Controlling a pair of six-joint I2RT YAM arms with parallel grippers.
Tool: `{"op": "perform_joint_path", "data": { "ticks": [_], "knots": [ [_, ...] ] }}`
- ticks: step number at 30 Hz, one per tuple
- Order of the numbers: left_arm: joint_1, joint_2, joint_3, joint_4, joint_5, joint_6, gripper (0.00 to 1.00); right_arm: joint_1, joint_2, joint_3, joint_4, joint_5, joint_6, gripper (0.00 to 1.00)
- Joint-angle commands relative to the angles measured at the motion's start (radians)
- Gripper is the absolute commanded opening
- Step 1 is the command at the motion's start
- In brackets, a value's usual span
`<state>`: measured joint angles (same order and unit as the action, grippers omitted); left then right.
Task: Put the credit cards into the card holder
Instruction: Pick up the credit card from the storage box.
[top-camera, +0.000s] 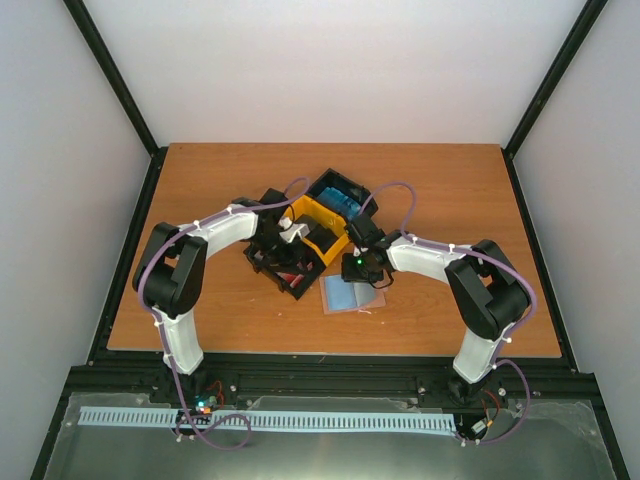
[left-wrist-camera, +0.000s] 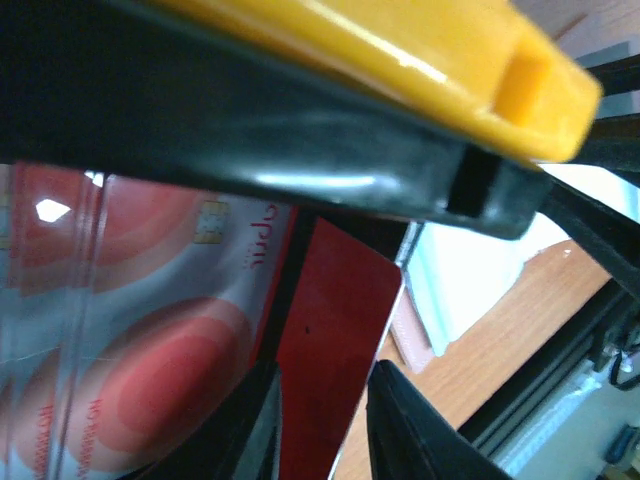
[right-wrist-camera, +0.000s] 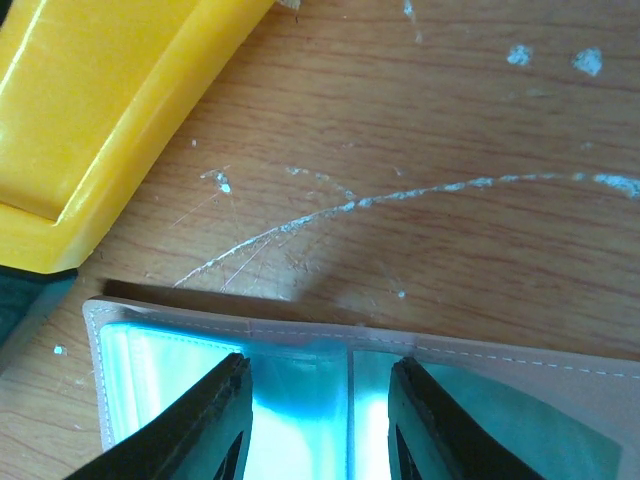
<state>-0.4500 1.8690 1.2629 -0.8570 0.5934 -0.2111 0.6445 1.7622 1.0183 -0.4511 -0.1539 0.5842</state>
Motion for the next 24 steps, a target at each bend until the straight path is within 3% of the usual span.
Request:
{"op": "perform_joint_path", "data": {
  "ticks": [1,8,15,24],
  "knots": [
    [-0.004,0.001,-0.006,0.010,-0.078,0.033,0.23,-0.004,0.031,-0.003,-0.003,0.005,0.002,0.38],
    [-0.005,-0.055,0.045,-0.019,-0.192,0.090,0.01,-0.004,0.031,0.000,-0.011,0.012,0.003,0.38],
    [-0.004,-0.132,0.120,-0.082,-0.269,0.098,0.01,-0.004,0.010,0.038,-0.057,0.026,-0.024,0.39],
    [-0.004,-0.250,0.169,-0.115,-0.283,0.037,0.01,-0.009,-0.146,0.088,-0.076,0.017,-0.054,0.48]
  ]
}}
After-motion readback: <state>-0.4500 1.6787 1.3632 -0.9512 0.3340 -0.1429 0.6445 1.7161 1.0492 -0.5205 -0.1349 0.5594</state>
